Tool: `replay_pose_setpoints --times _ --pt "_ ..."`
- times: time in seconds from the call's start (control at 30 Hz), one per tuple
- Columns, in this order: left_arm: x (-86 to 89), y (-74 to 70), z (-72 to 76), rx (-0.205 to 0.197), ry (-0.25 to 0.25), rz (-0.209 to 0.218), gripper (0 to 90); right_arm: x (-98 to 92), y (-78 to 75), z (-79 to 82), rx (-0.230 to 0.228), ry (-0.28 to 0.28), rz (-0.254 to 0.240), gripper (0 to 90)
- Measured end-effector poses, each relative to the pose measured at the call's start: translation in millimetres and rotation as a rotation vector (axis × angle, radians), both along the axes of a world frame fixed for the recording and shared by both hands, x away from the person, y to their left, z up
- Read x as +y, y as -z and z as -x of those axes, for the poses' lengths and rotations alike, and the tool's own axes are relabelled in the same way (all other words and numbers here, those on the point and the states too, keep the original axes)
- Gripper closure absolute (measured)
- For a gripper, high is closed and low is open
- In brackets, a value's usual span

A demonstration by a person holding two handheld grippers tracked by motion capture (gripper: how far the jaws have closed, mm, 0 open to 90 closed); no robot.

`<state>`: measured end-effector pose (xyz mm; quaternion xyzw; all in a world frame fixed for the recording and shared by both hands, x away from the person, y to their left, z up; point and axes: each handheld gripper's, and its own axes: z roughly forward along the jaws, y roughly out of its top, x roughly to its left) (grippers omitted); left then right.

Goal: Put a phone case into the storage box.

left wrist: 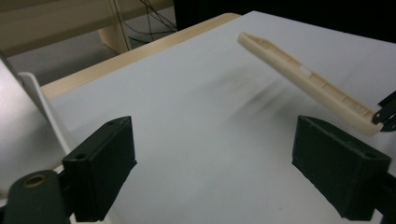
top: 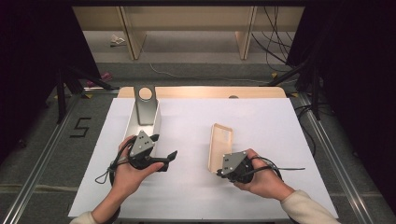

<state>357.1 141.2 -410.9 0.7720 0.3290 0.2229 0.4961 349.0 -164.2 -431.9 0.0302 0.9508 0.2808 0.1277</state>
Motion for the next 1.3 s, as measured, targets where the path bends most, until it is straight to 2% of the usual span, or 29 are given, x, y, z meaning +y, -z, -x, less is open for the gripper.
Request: replay_pose_setpoints --times 0.17,0.33,0.5,0.57,0.63,0.77,0.87,1.0,1.17,1.3 --pt "-22.5 -13.2 -15.0 0.03 0.018 -0.022 15.3 5.3 1.1 2.5 -0.002 -0.009 -0.002 87.8" --pt "-49.2 -22.9 -32.6 0.089 0.041 -0.06 15.8 8.7 -0.4 3.3 -0.014 -0.012 -0.01 87.8" --pt "-72.3 -23.3 -48.5 0.159 0.045 -0.071 19.6 11.6 -0.7 3.7 -0.021 -0.022 -0.014 87.8" --pt "-79.5 -22.1 -54.7 0.178 0.052 -0.064 21.5 12.5 -0.7 4.5 -0.02 -0.021 -0.014 87.8" --pt "-85.3 -21.1 -61.2 0.189 0.051 -0.074 23.0 13.2 -1.1 4.7 -0.029 -0.021 -0.017 87.8" --pt "-94.7 -19.5 -73.7 0.238 0.045 -0.073 27.9 14.6 -1.4 5.5 -0.027 -0.025 -0.015 87.8" --pt "-99.0 -17.8 -83.3 0.284 0.038 -0.067 36.2 15.5 -1.7 5.8 -0.029 -0.029 -0.012 87.8" --pt "-101.9 -15.8 -93.1 0.336 0.022 -0.063 42.6 16.2 -1.9 6.5 -0.038 -0.031 -0.014 87.8" --pt "-105.4 -12.7 -97.6 0.391 0.03 -0.065 47.7 17.0 -2.9 7.2 -0.048 -0.037 -0.012 87.8" --pt "-106.1 -9.9 -99.3 0.433 0.021 -0.049 53.7 17.2 -3.8 7.8 -0.055 -0.036 -0.015 87.8"
